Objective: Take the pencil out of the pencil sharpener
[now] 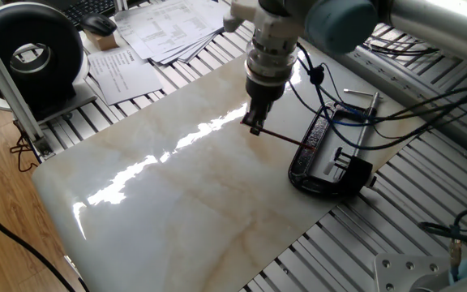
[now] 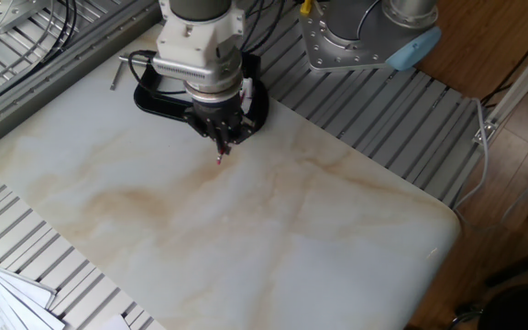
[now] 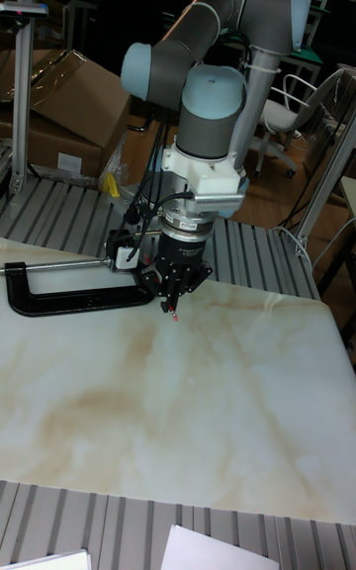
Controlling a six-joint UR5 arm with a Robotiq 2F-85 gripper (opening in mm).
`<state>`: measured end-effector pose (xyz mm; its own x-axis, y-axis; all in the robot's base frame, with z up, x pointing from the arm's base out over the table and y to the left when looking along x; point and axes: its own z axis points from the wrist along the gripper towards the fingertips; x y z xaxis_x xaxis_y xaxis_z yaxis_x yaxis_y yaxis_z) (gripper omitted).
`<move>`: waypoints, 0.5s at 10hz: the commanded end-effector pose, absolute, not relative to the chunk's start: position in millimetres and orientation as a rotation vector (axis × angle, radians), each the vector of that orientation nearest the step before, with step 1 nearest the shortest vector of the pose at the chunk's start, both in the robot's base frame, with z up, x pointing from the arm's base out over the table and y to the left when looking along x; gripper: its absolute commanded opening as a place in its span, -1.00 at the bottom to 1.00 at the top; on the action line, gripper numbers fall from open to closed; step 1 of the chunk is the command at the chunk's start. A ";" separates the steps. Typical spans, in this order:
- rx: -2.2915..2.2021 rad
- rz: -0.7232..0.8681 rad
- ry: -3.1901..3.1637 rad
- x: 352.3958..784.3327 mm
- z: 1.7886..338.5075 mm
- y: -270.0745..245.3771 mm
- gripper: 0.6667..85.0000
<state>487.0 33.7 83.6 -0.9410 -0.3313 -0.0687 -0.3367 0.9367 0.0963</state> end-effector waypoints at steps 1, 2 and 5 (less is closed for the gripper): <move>-0.318 0.307 3.025 512.4 75.5 70.4 -0.98; -0.271 0.299 3.030 521.9 66.8 82.9 -0.98; -0.303 0.157 3.056 523.2 63.8 66.8 -0.98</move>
